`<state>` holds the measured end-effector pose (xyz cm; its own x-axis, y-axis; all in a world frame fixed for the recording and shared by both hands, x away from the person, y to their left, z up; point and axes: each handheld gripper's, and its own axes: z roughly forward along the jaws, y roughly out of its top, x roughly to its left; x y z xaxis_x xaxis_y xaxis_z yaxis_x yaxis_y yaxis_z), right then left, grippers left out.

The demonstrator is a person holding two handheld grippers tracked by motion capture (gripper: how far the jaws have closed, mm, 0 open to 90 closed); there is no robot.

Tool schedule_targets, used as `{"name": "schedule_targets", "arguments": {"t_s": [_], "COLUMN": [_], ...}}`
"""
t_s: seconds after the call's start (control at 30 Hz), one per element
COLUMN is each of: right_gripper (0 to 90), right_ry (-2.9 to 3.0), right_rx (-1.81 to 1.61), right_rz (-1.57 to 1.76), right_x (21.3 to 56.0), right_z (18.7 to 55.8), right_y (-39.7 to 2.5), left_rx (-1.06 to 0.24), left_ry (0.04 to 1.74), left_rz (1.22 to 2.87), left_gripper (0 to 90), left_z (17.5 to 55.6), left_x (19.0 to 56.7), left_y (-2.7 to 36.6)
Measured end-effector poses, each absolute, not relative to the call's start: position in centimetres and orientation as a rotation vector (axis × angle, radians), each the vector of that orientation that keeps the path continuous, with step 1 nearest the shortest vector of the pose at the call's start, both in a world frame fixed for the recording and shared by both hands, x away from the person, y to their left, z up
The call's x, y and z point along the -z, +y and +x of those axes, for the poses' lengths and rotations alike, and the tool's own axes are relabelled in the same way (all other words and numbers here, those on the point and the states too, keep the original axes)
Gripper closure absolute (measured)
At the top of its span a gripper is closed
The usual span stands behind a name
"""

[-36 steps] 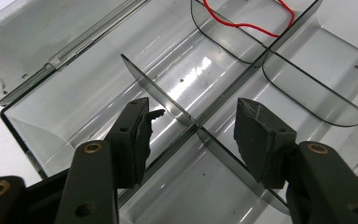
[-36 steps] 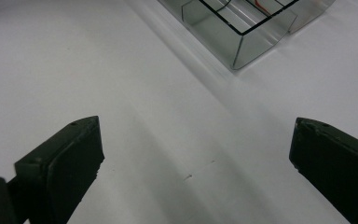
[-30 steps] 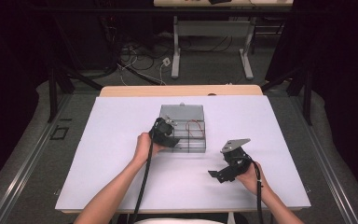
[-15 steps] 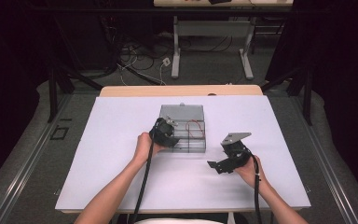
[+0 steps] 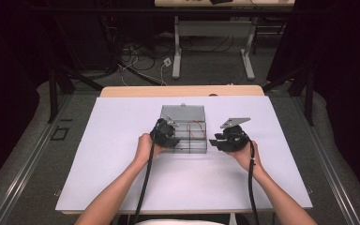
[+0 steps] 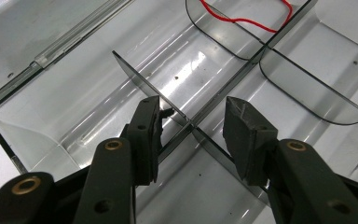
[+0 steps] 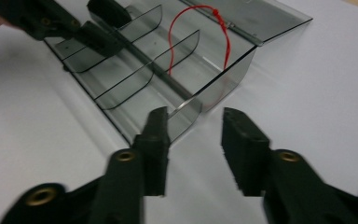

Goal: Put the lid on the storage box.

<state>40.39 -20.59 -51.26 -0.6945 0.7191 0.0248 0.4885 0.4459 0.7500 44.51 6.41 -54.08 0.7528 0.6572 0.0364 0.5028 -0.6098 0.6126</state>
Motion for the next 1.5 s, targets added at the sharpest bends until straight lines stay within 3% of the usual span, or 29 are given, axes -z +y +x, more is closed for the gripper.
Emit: {"name": "schedule_targets", "arguments": {"t_s": [0.03,0.17,0.37,1.5], "right_gripper": [74.1,83.2,90.0,90.0], "right_ry": [2.389,2.385,2.34,2.337], "right_rx": [-1.112,-1.084,-1.087,-0.964], "right_rz": [1.043,1.082,1.13,1.377], "right_x": [51.4,51.4,51.8,55.0], "right_z": [41.2,42.8,44.7,52.9], "right_y": [-20.5,-20.4,-19.9,-17.6], "left_rx": [-0.346,-0.347,-0.345,-0.346], "left_ry": [0.868,0.872,0.87,0.868], "left_rz": [2.359,2.356,2.361,2.361], "left_gripper": [56.7,56.8,56.9,57.2], "left_z": [44.5,44.5,44.5,44.4], "left_x": [54.1,54.1,54.1,54.0], "left_y": [6.4,6.4,6.4,6.5]}}
